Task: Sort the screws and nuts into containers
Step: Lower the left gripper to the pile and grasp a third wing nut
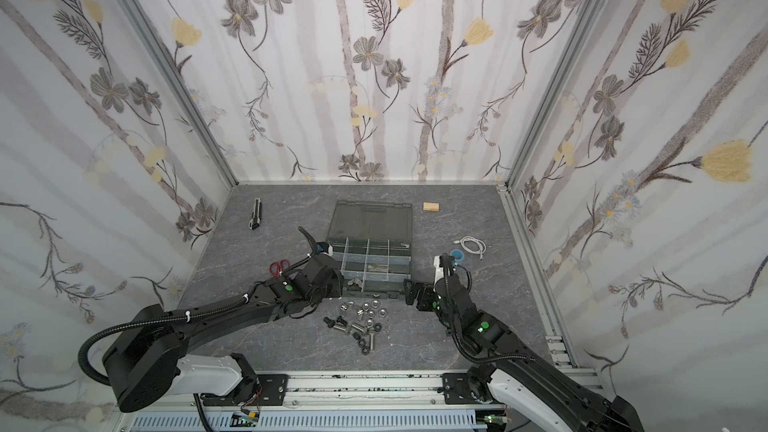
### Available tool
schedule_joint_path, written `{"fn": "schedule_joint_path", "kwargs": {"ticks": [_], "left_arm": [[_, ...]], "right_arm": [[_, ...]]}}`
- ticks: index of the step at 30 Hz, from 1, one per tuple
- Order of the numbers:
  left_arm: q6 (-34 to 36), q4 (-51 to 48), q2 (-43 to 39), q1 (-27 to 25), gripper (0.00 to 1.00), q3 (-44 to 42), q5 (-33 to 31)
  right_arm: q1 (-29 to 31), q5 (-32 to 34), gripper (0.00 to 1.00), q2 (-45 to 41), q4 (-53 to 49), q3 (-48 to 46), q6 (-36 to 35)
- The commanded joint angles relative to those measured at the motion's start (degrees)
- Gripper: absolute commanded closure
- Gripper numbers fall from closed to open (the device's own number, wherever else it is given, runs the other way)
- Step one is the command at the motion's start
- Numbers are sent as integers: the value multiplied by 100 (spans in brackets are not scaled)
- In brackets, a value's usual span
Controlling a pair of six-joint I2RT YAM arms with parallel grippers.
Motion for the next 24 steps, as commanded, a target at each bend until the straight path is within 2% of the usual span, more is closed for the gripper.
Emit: {"fn": "schedule_joint_path", "kwargs": {"ticks": [1,11,24], "left_arm": [[96,38,-163,-21,62,-93,51],[69,29,-699,-355,62,-542,182],[-290,47,-535,-817,62,-897,130]], "right_arm": [[1,58,0,-12,0,-1,56],[-4,15,0,66,31,35,38],[-3,13,0,85,79,-35,53]]}}
